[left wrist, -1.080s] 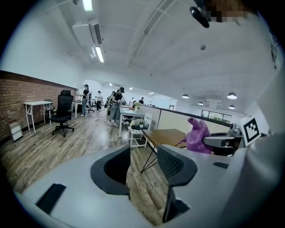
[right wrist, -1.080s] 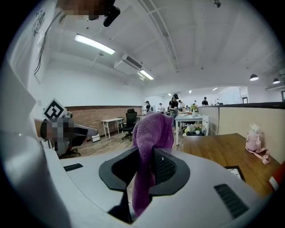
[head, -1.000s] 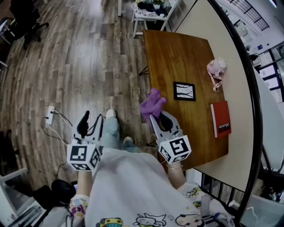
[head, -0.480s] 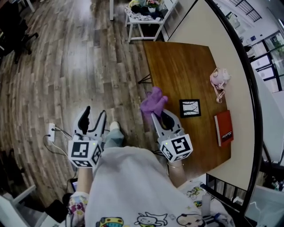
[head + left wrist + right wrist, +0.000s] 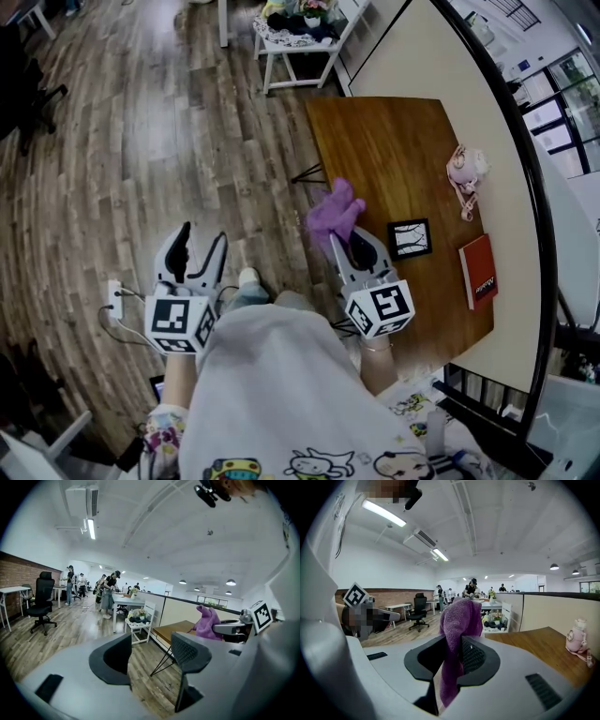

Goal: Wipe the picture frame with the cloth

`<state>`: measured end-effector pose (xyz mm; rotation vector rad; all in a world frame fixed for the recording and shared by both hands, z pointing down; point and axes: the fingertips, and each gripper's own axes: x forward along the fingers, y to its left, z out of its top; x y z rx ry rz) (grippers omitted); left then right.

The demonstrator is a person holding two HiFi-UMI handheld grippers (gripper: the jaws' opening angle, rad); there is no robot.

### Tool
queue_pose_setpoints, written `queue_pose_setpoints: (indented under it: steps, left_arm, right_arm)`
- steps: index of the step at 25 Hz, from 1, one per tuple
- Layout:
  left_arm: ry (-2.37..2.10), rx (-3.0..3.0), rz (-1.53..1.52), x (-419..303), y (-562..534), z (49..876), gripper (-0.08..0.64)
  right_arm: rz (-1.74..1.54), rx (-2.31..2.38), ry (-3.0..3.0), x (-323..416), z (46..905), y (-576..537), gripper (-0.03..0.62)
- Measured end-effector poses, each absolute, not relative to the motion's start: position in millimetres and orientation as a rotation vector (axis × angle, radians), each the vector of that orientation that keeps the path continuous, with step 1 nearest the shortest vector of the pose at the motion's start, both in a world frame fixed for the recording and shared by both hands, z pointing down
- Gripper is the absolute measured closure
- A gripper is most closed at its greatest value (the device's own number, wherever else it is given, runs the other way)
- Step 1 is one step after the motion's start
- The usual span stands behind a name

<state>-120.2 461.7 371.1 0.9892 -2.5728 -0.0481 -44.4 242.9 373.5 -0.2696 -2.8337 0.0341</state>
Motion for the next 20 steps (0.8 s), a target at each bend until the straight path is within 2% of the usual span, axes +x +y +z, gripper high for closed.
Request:
queue_pose_setpoints:
  steps: [9, 20]
  left_arm:
    - [-2.471, 1.104, 0.002, -156.2, 432.2, 385.0, 0.305]
    - [-2.373, 1.355, 0.063, -226.6, 295.9, 384.0, 0.302]
  right_arm:
    - [0.087, -0.057, -2.790, -46.3, 385.1, 209.3, 0.526]
    - [0.145, 0.246, -2.789, -77.1, 388.3, 92.2, 0.526]
